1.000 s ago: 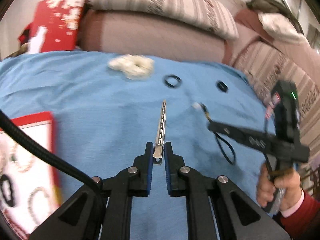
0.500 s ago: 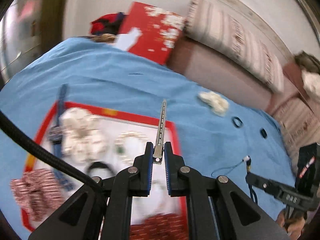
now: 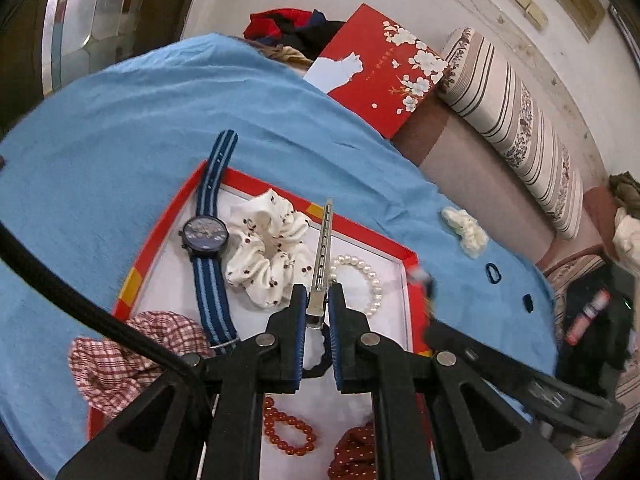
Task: Organize jewelry
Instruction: 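Carry the hair clip and black cord strap into the tray with both grippers, then open both grippers over the tray and lift them away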
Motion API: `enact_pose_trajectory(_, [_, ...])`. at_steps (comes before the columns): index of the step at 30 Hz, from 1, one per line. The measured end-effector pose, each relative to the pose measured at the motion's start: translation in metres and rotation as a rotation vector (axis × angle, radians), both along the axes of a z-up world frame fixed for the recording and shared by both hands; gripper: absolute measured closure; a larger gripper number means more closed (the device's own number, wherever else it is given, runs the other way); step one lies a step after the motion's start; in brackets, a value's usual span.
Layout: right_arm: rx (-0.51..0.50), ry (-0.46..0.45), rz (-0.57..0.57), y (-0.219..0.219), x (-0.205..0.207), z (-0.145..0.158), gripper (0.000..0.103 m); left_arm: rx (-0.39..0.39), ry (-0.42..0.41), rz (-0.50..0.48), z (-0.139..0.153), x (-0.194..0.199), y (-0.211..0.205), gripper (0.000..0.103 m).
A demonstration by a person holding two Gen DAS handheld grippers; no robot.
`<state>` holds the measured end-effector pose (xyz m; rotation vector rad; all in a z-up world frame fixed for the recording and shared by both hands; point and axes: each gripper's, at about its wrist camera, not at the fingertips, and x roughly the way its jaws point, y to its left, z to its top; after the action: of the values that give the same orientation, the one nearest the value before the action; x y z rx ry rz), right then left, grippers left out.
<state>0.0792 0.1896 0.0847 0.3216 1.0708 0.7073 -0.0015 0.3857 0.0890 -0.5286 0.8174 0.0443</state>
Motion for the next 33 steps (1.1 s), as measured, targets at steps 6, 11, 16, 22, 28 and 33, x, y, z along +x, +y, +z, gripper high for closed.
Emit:
enact_pose_trajectory(6, [-0.138,-0.012,-0.089,0.008,0.036,-0.016,0.093,0.012,0.047,-0.062,-0.013,0.014,-0.024,0.093])
enact_pose_trajectory(11, [-0.188,0.009,-0.138,0.004,0.054,-0.029,0.093,0.058,0.106,-0.112,-0.026,0.028,-0.047,0.093])
enact_pose_trajectory(16, [-0.206,0.033,-0.160,0.003,0.064,-0.039,0.092,0.105,0.162,-0.121,-0.037,0.035,-0.058,0.093])
enact_pose_trajectory(22, [-0.216,0.036,-0.179,0.003,0.068,-0.040,0.092,0.085,0.168,-0.088,-0.037,0.035,-0.051,0.092])
enact_pose_trajectory(28, [-0.209,0.035,-0.173,0.001,0.067,-0.038,0.086,0.078,0.138,-0.088,-0.032,0.032,-0.049,0.083])
enact_pose_trajectory(33, [-0.216,0.003,-0.175,-0.003,0.060,-0.027,0.066,0.089,0.097,-0.096,-0.022,0.027,-0.052,0.074])
